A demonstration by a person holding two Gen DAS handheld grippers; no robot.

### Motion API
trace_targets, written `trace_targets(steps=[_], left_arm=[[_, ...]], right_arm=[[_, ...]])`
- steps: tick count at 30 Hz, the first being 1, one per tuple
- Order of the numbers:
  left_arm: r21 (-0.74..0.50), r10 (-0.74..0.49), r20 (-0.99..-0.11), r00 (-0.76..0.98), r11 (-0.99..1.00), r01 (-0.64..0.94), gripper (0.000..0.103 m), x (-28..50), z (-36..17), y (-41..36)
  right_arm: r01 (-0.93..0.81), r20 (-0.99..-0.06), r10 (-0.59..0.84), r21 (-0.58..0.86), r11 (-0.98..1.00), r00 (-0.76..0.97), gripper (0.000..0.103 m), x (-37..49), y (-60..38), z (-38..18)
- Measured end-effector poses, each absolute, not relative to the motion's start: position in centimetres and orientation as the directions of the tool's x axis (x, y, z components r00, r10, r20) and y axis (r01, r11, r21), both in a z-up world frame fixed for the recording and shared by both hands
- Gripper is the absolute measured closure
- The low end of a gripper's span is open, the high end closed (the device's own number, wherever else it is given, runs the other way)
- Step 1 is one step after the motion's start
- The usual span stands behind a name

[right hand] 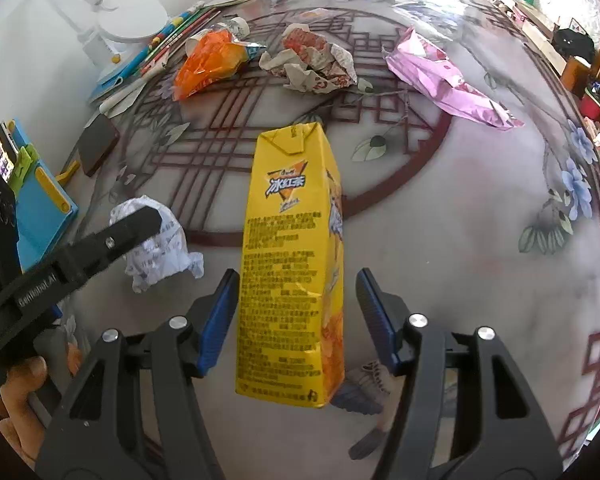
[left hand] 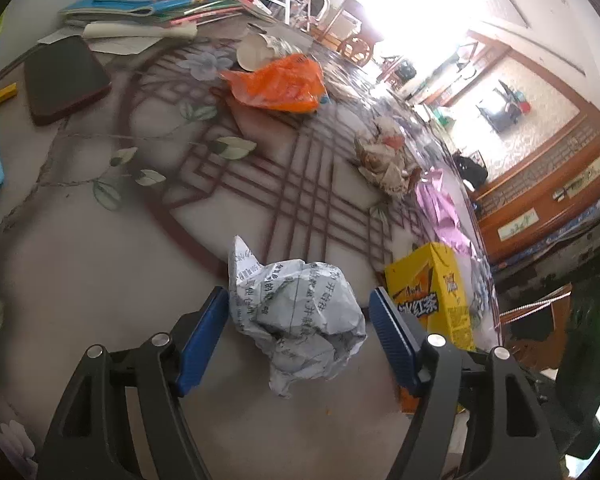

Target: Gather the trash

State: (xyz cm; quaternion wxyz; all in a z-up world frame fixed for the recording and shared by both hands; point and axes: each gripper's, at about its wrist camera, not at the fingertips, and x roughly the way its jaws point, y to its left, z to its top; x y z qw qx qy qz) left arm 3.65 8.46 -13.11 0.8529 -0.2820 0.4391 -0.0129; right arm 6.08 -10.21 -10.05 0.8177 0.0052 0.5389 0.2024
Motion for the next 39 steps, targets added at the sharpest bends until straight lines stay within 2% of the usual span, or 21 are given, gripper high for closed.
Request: trace_targets(steps=[5, 7, 9, 11, 16, 20, 23, 31, 39], left_arm=[[-0.478, -0.268, -0.749, 0.606, 0.852, -0.214, 0.05, 3.6, -13.2, 8.2], [-0.489, -0.282, -0.742, 0.608, 0.848, -0.204, 0.051, 3.6, -13.1, 8.1], [-0.49, -0.278, -0.736, 0.617, 0.847, -0.203, 0.051, 3.5, -12.9, 8.2], [-0.489, -0.274, -0.733, 0.623, 0.848, -0.203, 0.051, 3.4, -12.8, 8.3], [-0.504, -0.29, -0.706, 0.646, 0.847, -0.169, 0.051, 3.3, -12.2, 7.9], [-0.526, -0.321, -0.658, 0.681, 0.843, -0.111, 0.051, 3.1, -11.3, 7.3], [-0.512, -0.322, -0.657, 0.681, 0.854, -0.09, 0.051, 3.1, -11.0, 6.6], [-0.467, -0.31, -0.663, 0.681, 0.883, -0.052, 0.051, 2.9, -10.9, 5.4], [-0.435, -0.347, -0.666, 0.661, 0.9, 0.034, 0.051, 2.1, -10.1, 2.6]], right_arm=[[-0.344, -0.885, 0.326, 0.208, 0.915, 0.332, 0.045, 5.9, -9.9, -10.3], [-0.364, -0.891, 0.309, 0.181, 0.914, 0.333, 0.046, 5.6, -9.5, -10.4], [-0.385, -0.894, 0.29, 0.149, 0.911, 0.342, 0.063, 5.2, -9.1, -10.4], [-0.396, -0.893, 0.294, 0.147, 0.906, 0.34, 0.068, 4.9, -9.1, -10.4], [-0.363, -0.872, 0.343, 0.211, 0.908, 0.351, 0.068, 4.1, -10.7, -9.6], [-0.287, -0.835, 0.4, 0.305, 0.908, 0.378, 0.068, 2.9, -13.5, -8.5], [-0.229, -0.805, 0.421, 0.355, 0.906, 0.418, 0.068, 1.3, -16.2, -7.5], [-0.119, -0.758, 0.376, 0.373, 0.92, 0.532, 0.068, -1.8, -23.1, -4.9], [-0.061, -0.675, 0.378, 0.443, 0.894, 0.633, 0.068, -4.0, -29.4, -2.2]])
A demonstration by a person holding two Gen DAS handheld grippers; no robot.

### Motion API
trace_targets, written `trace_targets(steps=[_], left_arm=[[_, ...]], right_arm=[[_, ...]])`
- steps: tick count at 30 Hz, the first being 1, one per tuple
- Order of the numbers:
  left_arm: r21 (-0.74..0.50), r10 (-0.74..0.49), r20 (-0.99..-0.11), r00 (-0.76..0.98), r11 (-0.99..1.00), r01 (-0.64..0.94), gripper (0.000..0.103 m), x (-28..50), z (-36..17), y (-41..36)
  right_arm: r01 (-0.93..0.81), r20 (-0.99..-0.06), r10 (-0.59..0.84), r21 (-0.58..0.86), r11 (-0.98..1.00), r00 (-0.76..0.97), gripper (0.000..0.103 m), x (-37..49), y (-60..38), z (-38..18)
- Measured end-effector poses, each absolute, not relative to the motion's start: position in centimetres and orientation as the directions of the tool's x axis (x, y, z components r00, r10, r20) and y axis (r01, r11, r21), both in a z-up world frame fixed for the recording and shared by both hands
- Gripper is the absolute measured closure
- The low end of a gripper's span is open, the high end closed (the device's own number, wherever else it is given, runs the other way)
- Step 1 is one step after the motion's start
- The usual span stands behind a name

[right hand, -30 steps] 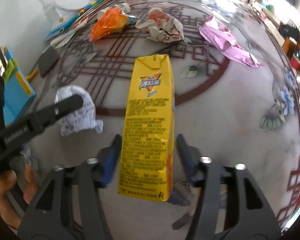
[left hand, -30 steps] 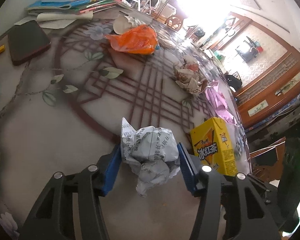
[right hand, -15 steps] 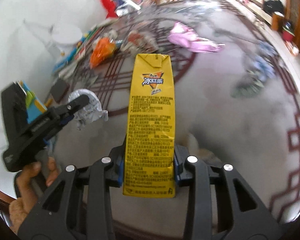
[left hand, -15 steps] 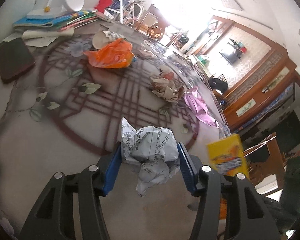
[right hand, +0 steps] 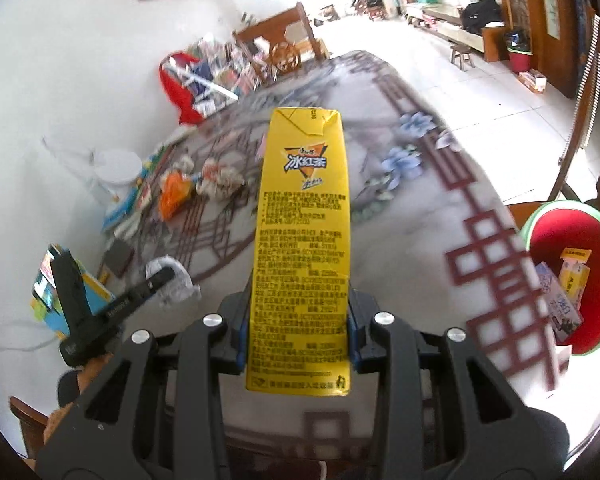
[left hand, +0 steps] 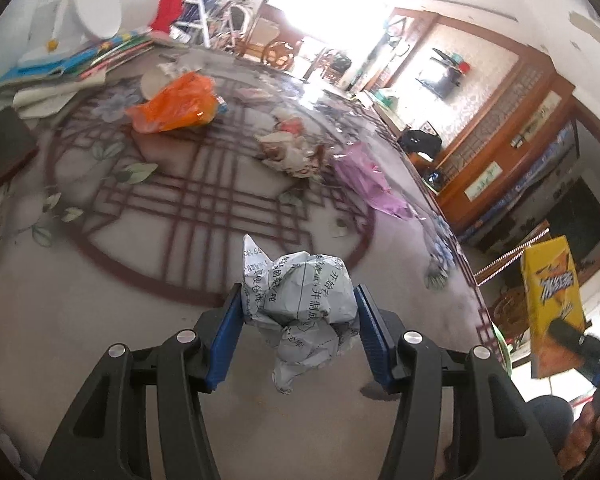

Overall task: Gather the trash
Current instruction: 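Carry paper ball and yellow carton to the red bucket and release both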

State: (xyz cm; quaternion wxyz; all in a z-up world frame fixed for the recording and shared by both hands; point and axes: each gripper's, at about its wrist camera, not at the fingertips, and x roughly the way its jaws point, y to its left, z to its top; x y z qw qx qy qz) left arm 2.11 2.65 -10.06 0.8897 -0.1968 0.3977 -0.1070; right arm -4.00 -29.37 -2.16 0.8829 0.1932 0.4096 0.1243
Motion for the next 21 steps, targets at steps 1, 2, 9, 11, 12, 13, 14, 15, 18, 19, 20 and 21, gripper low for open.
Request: trace_targets(steps=[1, 2, 9, 11, 12, 13, 14, 15, 18, 19, 20, 21], left_arm=[[-0.438, -0.351, -0.662, 0.662, 0.898, 0.039, 0.051, 2.0, -9.8, 2.4], [-0.445, -0.36, -0.658, 0.662, 0.894, 0.044, 0.051, 1.9, -9.4, 2.2], [-0.495, -0.486, -0.607, 0.628, 0.85, 0.179, 0.051, 2.0, -6.2, -3.6], [-0.496, -0.528, -0.599, 0.602, 0.835, 0.239, 0.051, 2.4, -5.1, -6.4], [-0.494, -0.54, -0.595, 0.595, 0.83, 0.259, 0.051, 2.4, -4.7, -7.4], [-0.491, -0.554, -0.59, 0.588, 0.824, 0.284, 0.051, 2.4, -4.2, -8.6], [-0.487, -0.572, -0.583, 0.577, 0.815, 0.316, 0.051, 2.6, -3.6, -10.2], [-0.484, -0.584, -0.581, 0.568, 0.808, 0.336, 0.051, 2.6, -3.1, -11.3], [-0.473, -0.615, -0.583, 0.531, 0.788, 0.393, 0.05, 2.8, -2.3, -14.8], [-0.47, -0.624, -0.587, 0.517, 0.782, 0.409, 0.05, 2.9, -2.1, -15.9], [-0.467, -0.636, -0.59, 0.498, 0.772, 0.432, 0.05, 3.2, -1.9, -17.3], [-0.463, -0.642, -0.592, 0.488, 0.766, 0.446, 0.05, 3.3, -1.7, -18.2]], right_arm=[[-0.058, -0.668, 0.378, 0.448, 0.892, 0.641, 0.068, -4.1, -29.9, -2.0], [-0.056, -0.663, 0.377, 0.452, 0.89, 0.647, 0.068, -4.2, -30.5, -1.8], [-0.022, -0.625, 0.373, 0.494, 0.869, 0.686, 0.068, -4.8, -33.6, -1.4], [-0.006, -0.615, 0.373, 0.514, 0.858, 0.694, 0.068, -4.9, -34.7, -1.5], [0.0, -0.612, 0.373, 0.52, 0.854, 0.697, 0.068, -5.0, -35.1, -1.5], [0.006, -0.609, 0.37, 0.524, 0.852, 0.701, 0.068, -5.2, -35.5, -1.5], [0.013, -0.606, 0.363, 0.525, 0.851, 0.708, 0.068, -5.3, -36.0, -1.5], [0.02, -0.604, 0.353, 0.522, 0.853, 0.715, 0.068, -5.5, -36.5, -1.4], [0.046, -0.598, 0.323, 0.518, 0.854, 0.734, 0.068, -6.2, -38.0, -1.4], [0.06, -0.593, 0.313, 0.524, 0.85, 0.742, 0.068, -6.4, -38.9, -1.4], [0.074, -0.591, 0.302, 0.526, 0.847, 0.748, 0.068, -6.6, -39.7, -1.4], [0.089, -0.591, 0.288, 0.526, 0.846, 0.754, 0.068, -6.8, -40.4, -1.4]])
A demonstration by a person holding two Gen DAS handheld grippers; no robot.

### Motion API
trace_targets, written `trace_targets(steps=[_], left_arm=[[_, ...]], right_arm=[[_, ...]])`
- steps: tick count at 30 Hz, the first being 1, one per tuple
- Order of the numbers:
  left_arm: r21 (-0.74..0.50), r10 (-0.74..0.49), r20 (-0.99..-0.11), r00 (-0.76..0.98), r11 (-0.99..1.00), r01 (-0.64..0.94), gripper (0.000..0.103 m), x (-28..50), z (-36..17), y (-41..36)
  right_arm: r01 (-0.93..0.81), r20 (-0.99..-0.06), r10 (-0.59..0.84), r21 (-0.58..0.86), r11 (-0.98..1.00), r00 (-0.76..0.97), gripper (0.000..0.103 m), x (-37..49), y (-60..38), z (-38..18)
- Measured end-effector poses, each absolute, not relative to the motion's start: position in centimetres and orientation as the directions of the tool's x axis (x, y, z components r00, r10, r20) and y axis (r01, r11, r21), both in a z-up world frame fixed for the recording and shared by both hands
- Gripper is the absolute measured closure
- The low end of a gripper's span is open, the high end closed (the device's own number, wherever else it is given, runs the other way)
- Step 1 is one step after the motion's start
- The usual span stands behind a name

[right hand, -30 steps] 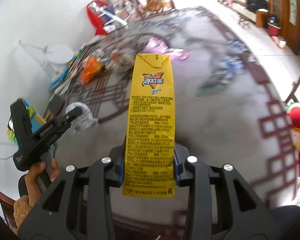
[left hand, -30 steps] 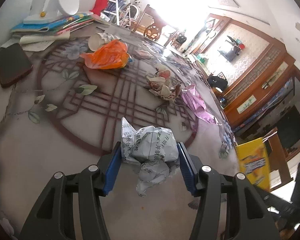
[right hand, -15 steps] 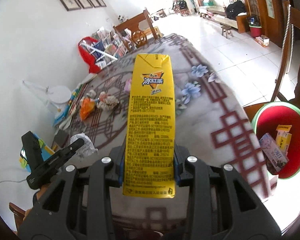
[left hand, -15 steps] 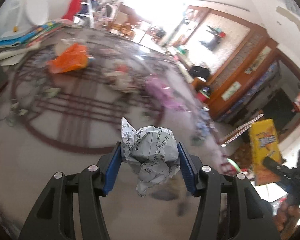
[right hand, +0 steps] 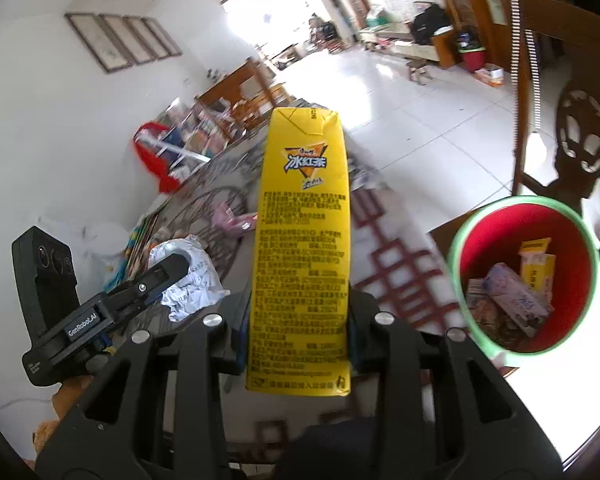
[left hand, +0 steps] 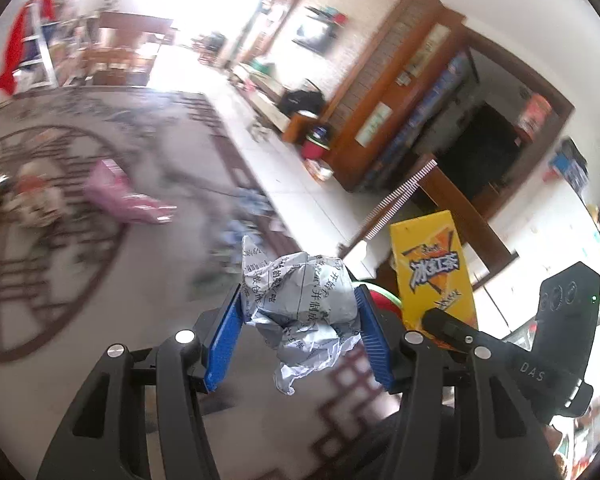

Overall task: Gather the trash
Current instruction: 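Carry paper ball and yellow carton to the red bucket and release both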

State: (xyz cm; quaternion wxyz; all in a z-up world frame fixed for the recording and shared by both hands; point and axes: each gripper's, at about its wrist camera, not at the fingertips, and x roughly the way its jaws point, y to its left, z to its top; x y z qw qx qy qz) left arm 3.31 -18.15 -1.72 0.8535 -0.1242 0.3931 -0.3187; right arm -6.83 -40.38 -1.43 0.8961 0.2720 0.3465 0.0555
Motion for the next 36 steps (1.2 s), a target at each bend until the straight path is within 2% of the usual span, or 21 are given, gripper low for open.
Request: trace_targets(steps=[9, 13, 17, 22, 24, 25, 26, 27, 32, 36], left_arm=[[-0.43, -0.674, -0.65, 0.352, 0.707, 0.561, 0.05, 5.0, -2.6, -25.9], [-0.423, -0.666, -0.692, 0.279, 0.688, 0.59, 0.05, 5.8, -4.3, -29.3], [-0.453, -0.687, -0.7, 0.193, 0.637, 0.624, 0.05, 6.3, -5.1, -32.7], [-0.429, -0.683, -0.72, 0.12, 0.575, 0.697, 0.05, 5.4, -5.5, -37.0], [-0.427, -0.685, -0.72, 0.111, 0.563, 0.708, 0.044, 5.2, -5.6, -37.9], [-0.43, -0.687, -0.719, 0.108, 0.561, 0.708, 0.037, 5.1, -5.6, -38.1], [-0.43, -0.688, -0.718, 0.11, 0.562, 0.707, 0.031, 5.0, -5.6, -38.2], [-0.432, -0.694, -0.711, 0.116, 0.56, 0.707, 0.031, 4.9, -5.6, -38.1], [-0.399, -0.681, -0.711, 0.174, 0.596, 0.697, 0.03, 4.8, -5.4, -36.0], [-0.361, -0.656, -0.712, 0.251, 0.649, 0.67, 0.03, 4.9, -5.4, -32.1]], right_arm=[[0.294, -0.63, 0.137, 0.53, 0.795, 0.765, 0.068, -10.1, -48.1, -4.5], [0.361, -0.654, 0.113, 0.544, 0.757, 0.748, 0.068, -10.9, -50.2, -6.6], [0.405, -0.673, 0.093, 0.543, 0.735, 0.734, 0.068, -11.2, -51.4, -8.2], [0.438, -0.692, 0.071, 0.529, 0.727, 0.718, 0.068, -11.5, -51.9, -9.2], [0.454, -0.698, 0.056, 0.522, 0.722, 0.714, 0.068, -11.7, -52.2, -9.5], [0.464, -0.702, 0.047, 0.518, 0.719, 0.711, 0.068, -11.8, -52.4, -9.5], [0.478, -0.705, 0.034, 0.515, 0.712, 0.709, 0.061, -11.9, -52.6, -9.6], [0.492, -0.707, 0.026, 0.518, 0.7, 0.707, 0.049, -12.2, -52.8, -9.7], [0.491, -0.699, -0.001, 0.502, 0.712, 0.715, 0.047, -12.5, -52.7, -8.9], [0.441, -0.67, 0.04, 0.531, 0.724, 0.742, 0.047, -11.9, -51.5, -7.4]])
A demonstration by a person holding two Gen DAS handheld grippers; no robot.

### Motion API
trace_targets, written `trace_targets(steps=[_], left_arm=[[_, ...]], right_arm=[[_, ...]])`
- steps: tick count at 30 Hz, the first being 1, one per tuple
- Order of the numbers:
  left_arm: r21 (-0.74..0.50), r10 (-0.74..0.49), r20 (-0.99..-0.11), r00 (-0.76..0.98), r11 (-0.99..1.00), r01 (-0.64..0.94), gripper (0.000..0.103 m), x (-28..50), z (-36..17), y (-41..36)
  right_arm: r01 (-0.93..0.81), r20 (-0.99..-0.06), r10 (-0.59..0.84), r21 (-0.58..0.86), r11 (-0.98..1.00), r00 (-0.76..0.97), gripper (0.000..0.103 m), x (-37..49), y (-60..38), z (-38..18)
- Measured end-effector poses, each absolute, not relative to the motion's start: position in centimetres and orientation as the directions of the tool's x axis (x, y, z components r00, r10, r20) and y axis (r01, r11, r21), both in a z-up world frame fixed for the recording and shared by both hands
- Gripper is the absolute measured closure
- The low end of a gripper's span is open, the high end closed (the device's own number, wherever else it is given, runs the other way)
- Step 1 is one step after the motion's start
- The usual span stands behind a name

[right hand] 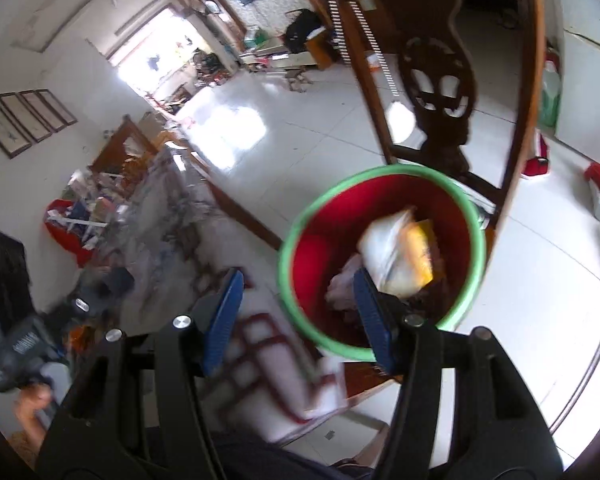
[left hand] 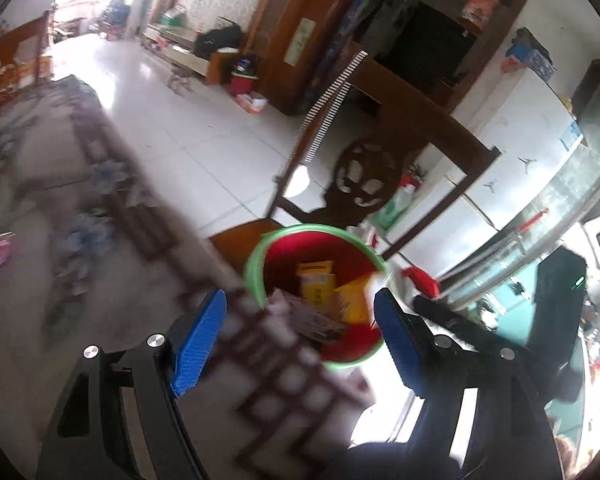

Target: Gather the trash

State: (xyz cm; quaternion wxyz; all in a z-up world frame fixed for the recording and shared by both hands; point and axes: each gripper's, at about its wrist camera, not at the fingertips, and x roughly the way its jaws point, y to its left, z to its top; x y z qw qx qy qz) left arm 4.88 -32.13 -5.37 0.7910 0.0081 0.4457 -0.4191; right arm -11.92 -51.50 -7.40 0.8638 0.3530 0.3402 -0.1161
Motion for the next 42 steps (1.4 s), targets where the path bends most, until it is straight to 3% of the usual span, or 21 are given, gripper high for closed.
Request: trace_targets(steps=[5, 8, 9, 11, 17, 22, 28, 30, 31, 33, 35, 42], left_arm=[[-0.223, -0.542, -0.728, 0.419, 0.765, 0.604, 0.03, 5.9, -5.1, -24.7], [-0.192, -0.469, -0.732, 0.495, 0.838, 0.51, 0.029, 7.9, -5.0, -19.5], [-0.189, -0.432, -0.736, 0.521, 0.871, 0.454, 0.029, 9.0, -5.1, -17.0], [-0.212, -0.366, -0.746, 0.557, 0.923, 0.322, 0.029, 11.2, -5.5, -12.0], [-0.192, -0.168, -0.786, 0.595, 0.981, 0.025, 0.029, 16.8, -7.4, -2.0], [-0.225, -0.156, -0.802, 0.577, 0.973, -0.05, 0.029, 20.2, -9.8, -0.4], [-0.168, -0.096, -0.843, 0.53, 0.982, -0.09, 0.027, 23.6, -11.9, -0.7], [-0.172, -0.093, -0.846, 0.526, 0.98, -0.104, 0.03, 24.1, -12.4, -0.4], [-0.154, -0.078, -0.847, 0.526, 0.983, -0.101, 0.039, 24.0, -12.5, -0.5], [-0.116, -0.054, -0.837, 0.544, 0.99, -0.08, 0.045, 23.7, -12.3, -0.8], [-0.105, -0.057, -0.829, 0.556, 0.993, -0.056, 0.064, 23.4, -11.9, -1.0], [-0.106, -0.08, -0.832, 0.549, 0.994, -0.016, 0.071, 20.7, -11.2, -1.2]], right_arm=[[0.287, -0.573, 0.164, 0.612, 0.737, 0.803, 0.047, -9.5, -47.5, -3.5], [0.166, -0.527, 0.265, 0.634, 0.756, 0.808, 0.031, -7.2, -43.2, -1.7], [0.131, -0.524, 0.295, 0.631, 0.765, 0.799, 0.03, -6.4, -41.8, -1.5], [0.073, -0.547, 0.346, 0.603, 0.794, 0.763, 0.03, -4.7, -38.4, -1.8], [0.007, -0.624, 0.244, 0.372, 0.928, 0.742, 0.027, -3.5, -33.0, -1.2], [-0.029, -0.65, 0.257, 0.339, 0.94, 0.715, 0.024, -3.3, -32.0, -1.5], [-0.04, -0.652, 0.289, 0.368, 0.929, 0.702, 0.022, -3.0, -32.2, -1.9], [-0.038, -0.651, 0.289, 0.371, 0.928, 0.701, 0.022, -3.0, -32.3, -2.0], [-0.037, -0.652, 0.288, 0.37, 0.928, 0.701, 0.022, -3.0, -32.2, -2.0], [-0.039, -0.657, 0.281, 0.357, 0.933, 0.7, 0.022, -3.0, -31.9, -2.0], [-0.044, -0.663, 0.268, 0.334, 0.941, 0.699, 0.022, -3.0, -31.5, -1.9], [-0.044, -0.675, 0.241, 0.295, 0.954, 0.697, 0.02, -3.1, -30.9, -1.9]])
